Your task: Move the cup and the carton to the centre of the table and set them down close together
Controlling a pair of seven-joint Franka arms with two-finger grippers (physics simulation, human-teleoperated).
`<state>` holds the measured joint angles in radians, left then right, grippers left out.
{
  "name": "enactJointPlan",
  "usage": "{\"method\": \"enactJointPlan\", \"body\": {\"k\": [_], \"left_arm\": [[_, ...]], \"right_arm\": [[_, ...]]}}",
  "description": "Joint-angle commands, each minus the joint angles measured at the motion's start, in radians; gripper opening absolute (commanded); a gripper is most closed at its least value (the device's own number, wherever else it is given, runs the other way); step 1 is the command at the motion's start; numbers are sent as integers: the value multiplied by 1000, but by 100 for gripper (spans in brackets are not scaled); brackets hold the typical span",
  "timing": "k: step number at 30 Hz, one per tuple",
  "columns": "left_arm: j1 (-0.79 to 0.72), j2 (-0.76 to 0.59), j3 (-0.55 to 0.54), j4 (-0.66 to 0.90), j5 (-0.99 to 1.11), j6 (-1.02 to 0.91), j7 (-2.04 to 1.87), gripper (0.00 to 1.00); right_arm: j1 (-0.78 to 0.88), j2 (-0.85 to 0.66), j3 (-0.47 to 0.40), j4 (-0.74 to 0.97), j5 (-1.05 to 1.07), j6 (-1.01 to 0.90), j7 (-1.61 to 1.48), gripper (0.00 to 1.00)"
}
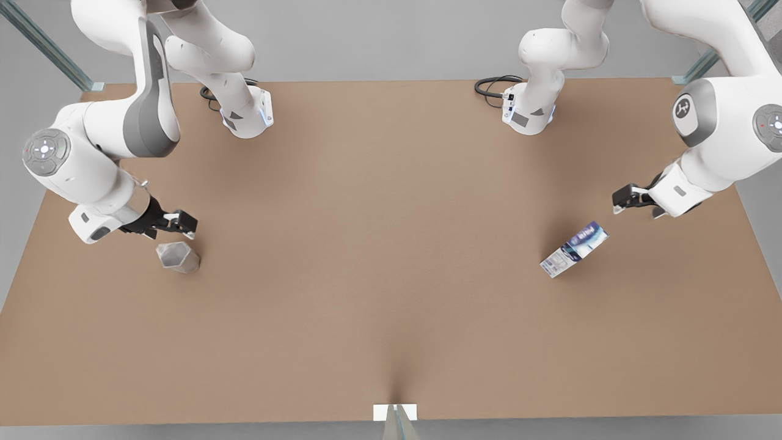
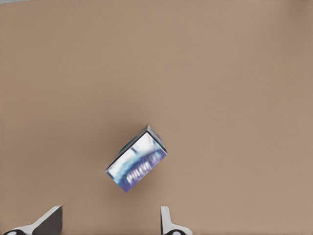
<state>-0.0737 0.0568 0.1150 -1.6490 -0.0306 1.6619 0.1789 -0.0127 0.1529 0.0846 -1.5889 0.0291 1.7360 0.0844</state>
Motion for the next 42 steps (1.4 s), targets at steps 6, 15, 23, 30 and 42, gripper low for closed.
{"method": "enactJointPlan", "body": {"k": [6,15,23,30,42], "left_arm": [[-17,-3,8,-29,3,-4,1,100],[-15,8,8,-69,-2,15,1,100],[-17,8,8,-67,-3,13,-1,100],[-17,14,8,-67,-2,7,-1,100],[-15,20,8,-83,6,9,1,100]], "right_arm": [[0,19,30,-71,-3,20,5,100],[-1,-50,-78,-431,-43,408,-44,100],[-7,-44,-85,-527,63,536,-55,100],[-1,23,-151,-522,60,542,-86,100],[0,135,-186,-519,66,636,-100,100]]}}
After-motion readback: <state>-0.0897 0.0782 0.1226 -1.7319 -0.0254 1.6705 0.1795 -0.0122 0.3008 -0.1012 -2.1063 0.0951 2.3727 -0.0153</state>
